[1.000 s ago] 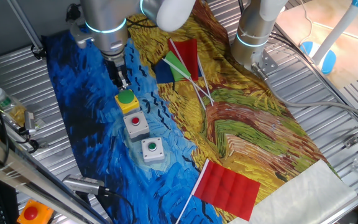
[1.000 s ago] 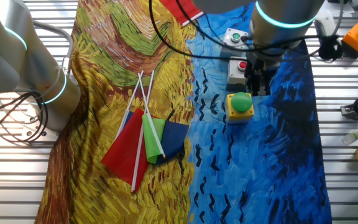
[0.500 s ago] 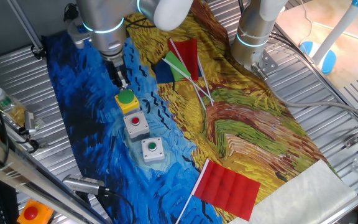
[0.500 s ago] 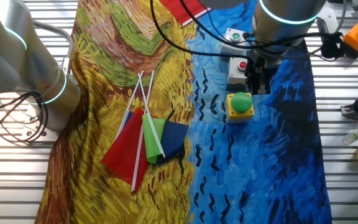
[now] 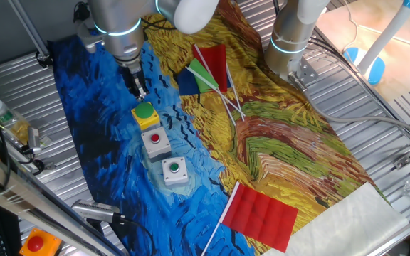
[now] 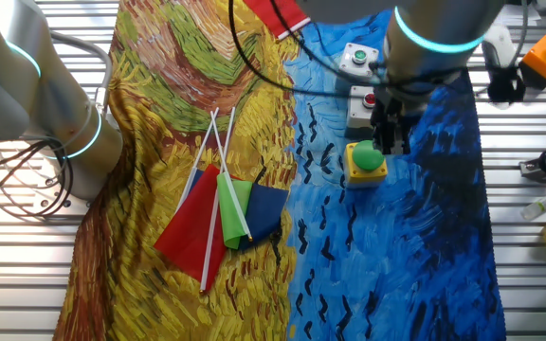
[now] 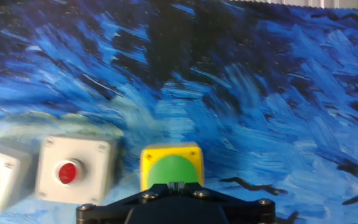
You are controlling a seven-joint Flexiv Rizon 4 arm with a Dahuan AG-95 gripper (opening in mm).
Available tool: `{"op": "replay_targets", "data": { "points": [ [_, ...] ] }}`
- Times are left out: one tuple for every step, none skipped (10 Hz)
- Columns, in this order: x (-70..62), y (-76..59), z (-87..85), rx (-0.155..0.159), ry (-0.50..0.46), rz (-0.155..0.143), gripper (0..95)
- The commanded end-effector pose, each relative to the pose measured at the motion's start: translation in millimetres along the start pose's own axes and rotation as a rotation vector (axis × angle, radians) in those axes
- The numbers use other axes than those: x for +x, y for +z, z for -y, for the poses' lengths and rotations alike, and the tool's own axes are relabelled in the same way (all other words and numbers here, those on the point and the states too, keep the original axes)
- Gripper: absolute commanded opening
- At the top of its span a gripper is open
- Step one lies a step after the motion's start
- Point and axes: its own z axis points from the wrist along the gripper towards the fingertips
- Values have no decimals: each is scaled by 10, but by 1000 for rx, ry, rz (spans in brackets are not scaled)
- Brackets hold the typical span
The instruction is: Press three buttons from left to right in sequence
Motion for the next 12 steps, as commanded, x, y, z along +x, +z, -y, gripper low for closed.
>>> {"op": "replay_targets", "data": {
  "points": [
    [-5,6,-10,0,-13,-2,0],
    [-8,6,-16,0,-12,-3,0],
    [-56,-19,-140,5,10,-11,0],
    [-99,-5,-235,13,30,-16,0],
    [-132,28,-298,14,41,-12,0],
    [-153,57,-354,17,49,-16,0],
    [-155,60,-359,17,44,-19,0],
    [-155,62,-364,17,39,-20,0],
    [-156,66,-372,17,40,-22,0],
    [-152,68,-374,17,39,-24,0],
    [-146,69,-377,13,48,-22,0],
    [-150,51,-427,14,58,-23,0]
  ]
}}
